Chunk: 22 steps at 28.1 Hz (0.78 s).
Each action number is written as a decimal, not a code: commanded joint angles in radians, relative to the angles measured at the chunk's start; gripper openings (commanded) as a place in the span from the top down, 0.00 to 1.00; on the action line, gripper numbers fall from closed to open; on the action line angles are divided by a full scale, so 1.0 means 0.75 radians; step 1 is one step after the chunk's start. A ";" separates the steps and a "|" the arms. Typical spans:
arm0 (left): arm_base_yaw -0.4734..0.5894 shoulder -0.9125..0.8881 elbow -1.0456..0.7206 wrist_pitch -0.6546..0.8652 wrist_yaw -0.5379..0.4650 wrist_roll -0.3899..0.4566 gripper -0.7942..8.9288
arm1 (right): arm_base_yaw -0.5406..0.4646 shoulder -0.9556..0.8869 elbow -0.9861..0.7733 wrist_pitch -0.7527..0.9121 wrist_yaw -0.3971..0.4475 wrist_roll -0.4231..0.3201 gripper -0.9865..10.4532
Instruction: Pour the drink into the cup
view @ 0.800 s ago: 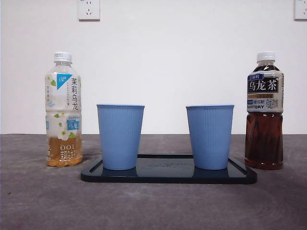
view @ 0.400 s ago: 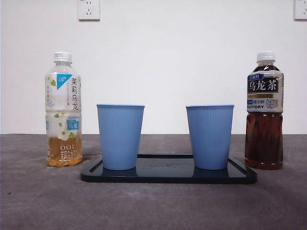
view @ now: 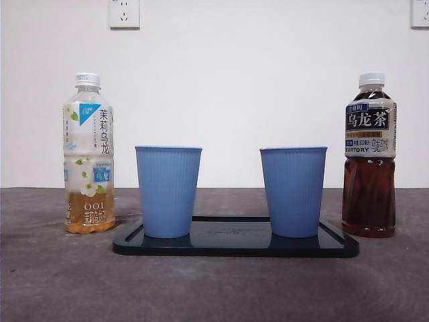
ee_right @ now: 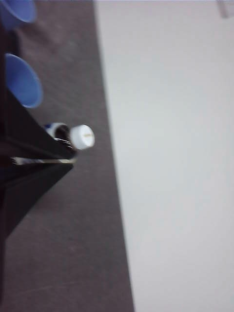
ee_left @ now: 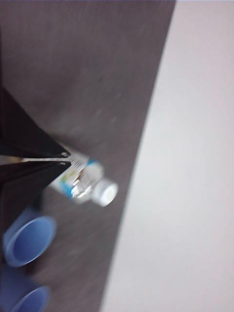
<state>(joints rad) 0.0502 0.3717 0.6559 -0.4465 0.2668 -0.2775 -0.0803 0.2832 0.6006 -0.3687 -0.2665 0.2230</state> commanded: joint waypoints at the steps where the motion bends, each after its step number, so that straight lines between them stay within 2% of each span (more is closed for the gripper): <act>1: 0.001 0.110 0.090 -0.071 0.155 0.135 0.91 | -0.002 0.100 0.102 -0.113 -0.059 -0.115 0.91; 5: -0.009 0.237 0.176 -0.214 0.305 0.231 0.91 | 0.002 0.219 0.211 -0.290 -0.148 -0.193 0.91; 9: -0.050 0.321 0.235 -0.362 0.355 0.340 0.91 | 0.038 0.292 0.272 -0.468 -0.200 -0.284 0.91; 14: -0.125 0.349 0.256 -0.498 0.355 0.432 0.91 | 0.138 0.309 0.279 -0.642 -0.196 -0.360 0.91; 18: -0.168 0.349 0.256 -0.557 0.354 0.456 0.91 | 0.212 0.309 0.279 -0.723 -0.132 -0.380 0.91; 22: -0.181 0.349 0.256 -0.562 0.353 0.464 0.91 | 0.250 0.309 0.279 -0.746 -0.127 -0.383 0.91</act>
<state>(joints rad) -0.0830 0.6292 0.8268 -0.8726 0.5270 0.0547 0.1043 0.5114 0.7952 -0.9325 -0.3634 -0.0528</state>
